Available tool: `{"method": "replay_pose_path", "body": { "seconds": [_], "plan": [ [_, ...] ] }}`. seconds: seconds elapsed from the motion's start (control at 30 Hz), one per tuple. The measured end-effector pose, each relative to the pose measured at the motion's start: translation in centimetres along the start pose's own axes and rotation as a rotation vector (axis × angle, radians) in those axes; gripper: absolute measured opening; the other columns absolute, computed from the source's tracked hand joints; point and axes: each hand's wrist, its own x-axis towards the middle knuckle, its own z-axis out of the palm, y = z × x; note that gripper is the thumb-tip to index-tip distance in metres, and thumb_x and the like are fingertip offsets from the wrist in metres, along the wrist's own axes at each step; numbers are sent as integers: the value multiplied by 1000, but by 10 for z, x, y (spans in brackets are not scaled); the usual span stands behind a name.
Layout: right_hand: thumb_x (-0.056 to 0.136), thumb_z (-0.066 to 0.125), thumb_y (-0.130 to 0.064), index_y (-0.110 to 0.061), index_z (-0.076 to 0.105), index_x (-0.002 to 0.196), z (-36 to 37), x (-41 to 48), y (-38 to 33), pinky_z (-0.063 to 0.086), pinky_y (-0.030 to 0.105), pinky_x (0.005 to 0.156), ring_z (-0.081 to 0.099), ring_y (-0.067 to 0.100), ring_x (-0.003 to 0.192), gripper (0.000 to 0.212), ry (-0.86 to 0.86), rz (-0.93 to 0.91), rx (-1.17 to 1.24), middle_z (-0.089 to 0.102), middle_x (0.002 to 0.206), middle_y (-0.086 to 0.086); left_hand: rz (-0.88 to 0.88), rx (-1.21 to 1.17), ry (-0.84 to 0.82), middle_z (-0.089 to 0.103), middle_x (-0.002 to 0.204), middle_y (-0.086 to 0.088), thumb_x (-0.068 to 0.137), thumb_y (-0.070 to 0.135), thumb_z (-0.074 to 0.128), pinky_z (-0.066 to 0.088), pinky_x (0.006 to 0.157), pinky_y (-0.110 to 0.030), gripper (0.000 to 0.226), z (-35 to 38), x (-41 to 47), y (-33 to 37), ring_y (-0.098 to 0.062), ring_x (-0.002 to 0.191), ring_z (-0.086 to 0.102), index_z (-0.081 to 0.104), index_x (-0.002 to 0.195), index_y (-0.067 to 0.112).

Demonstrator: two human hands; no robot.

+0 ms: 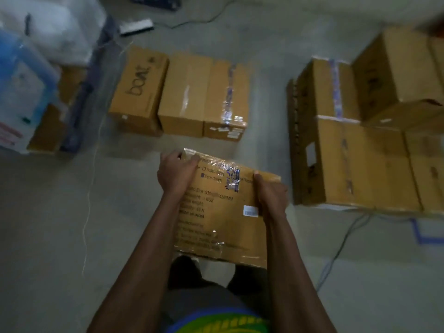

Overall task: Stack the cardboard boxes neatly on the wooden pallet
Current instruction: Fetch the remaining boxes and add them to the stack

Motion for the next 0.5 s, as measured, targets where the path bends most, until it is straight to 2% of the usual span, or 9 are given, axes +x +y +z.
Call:
{"method": "replay_pose_path", "body": {
  "seconds": [0.1,0.2,0.3,0.4,0.5],
  "plan": [
    [75,64,-80,-6,30,155,-51,-12,11,27,55,117,31,37,145,113,77,65,31,32,159,15,41,2,-60,65,107,3,76,60,60,53,85,-37,45,7,-44,29,-19,93,64,72,99,23],
    [76,67,-75,-5,27,155,-99,-12,30,26,55,117,29,37,147,113,145,120,135,29,161,16,139,39,-138,64,108,2,70,67,56,54,90,-41,55,18,-83,68,-23,98,64,72,100,24],
    [78,69,-71,-4,26,157,-147,-10,42,24,53,118,26,37,149,112,212,149,261,27,163,17,297,121,-199,57,121,-3,82,58,68,47,93,-39,48,39,-116,112,-26,108,59,72,112,20],
    [78,70,-71,-5,29,156,-199,0,41,26,52,118,28,37,148,110,269,147,374,30,161,17,401,173,-218,54,129,-8,85,56,70,48,94,-42,55,69,-139,158,-31,110,59,67,122,15],
    [73,72,-74,-6,27,156,-250,25,36,31,57,116,29,38,147,116,339,114,476,29,162,14,494,170,-207,50,132,-10,87,55,71,49,91,-41,54,103,-161,208,-31,109,58,67,120,12]
  ]
}}
